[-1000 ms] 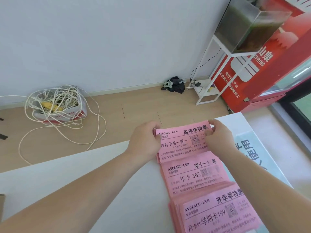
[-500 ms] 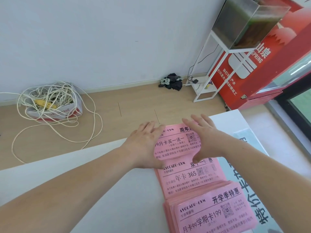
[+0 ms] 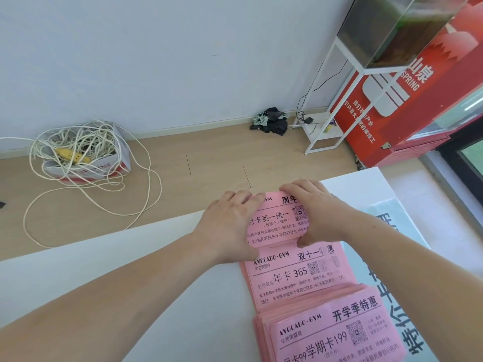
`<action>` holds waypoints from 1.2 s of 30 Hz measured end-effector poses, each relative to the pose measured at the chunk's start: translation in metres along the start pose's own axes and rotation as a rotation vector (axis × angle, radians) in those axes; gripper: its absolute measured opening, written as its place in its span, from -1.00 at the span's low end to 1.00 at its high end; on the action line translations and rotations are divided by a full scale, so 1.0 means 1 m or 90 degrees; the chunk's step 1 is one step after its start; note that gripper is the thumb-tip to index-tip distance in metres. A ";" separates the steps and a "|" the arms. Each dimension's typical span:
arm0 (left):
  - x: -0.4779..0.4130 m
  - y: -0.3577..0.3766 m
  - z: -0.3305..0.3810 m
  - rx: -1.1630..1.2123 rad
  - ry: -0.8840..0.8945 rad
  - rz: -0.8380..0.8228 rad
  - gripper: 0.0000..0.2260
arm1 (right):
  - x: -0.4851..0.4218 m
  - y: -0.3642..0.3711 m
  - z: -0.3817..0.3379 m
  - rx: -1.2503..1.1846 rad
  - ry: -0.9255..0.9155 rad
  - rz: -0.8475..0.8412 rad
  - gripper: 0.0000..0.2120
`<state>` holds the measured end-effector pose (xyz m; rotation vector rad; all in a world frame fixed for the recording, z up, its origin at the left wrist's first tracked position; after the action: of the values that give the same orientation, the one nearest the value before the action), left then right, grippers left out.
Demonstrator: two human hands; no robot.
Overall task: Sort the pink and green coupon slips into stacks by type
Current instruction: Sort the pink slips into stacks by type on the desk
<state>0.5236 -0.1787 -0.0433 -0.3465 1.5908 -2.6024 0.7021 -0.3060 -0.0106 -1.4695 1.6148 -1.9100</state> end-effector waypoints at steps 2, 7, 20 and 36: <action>0.000 0.002 0.000 0.003 -0.011 -0.006 0.10 | 0.000 0.001 0.000 -0.005 0.008 -0.007 0.25; 0.023 -0.006 0.002 0.127 -0.096 0.027 0.25 | 0.008 -0.005 0.006 -0.023 0.106 -0.063 0.55; 0.041 0.020 0.024 0.046 -0.145 0.074 -0.32 | 0.024 0.013 0.022 -0.185 0.213 -0.024 0.27; 0.118 0.016 0.049 0.131 -0.088 0.118 -0.52 | 0.084 0.008 -0.002 -0.309 0.278 0.084 -0.10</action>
<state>0.4187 -0.2496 -0.0182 -0.3375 1.2363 -2.5103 0.6582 -0.3682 0.0266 -1.0890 2.4418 -1.9449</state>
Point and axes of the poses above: each hand's wrist, its own x-axis away from the middle knuckle, its own y-axis out of the palm, z = x × y, the point moved 2 cm from there along -x, towards the middle knuckle, and after that the axes turned 9 degrees about y, right-handed, at the moved point
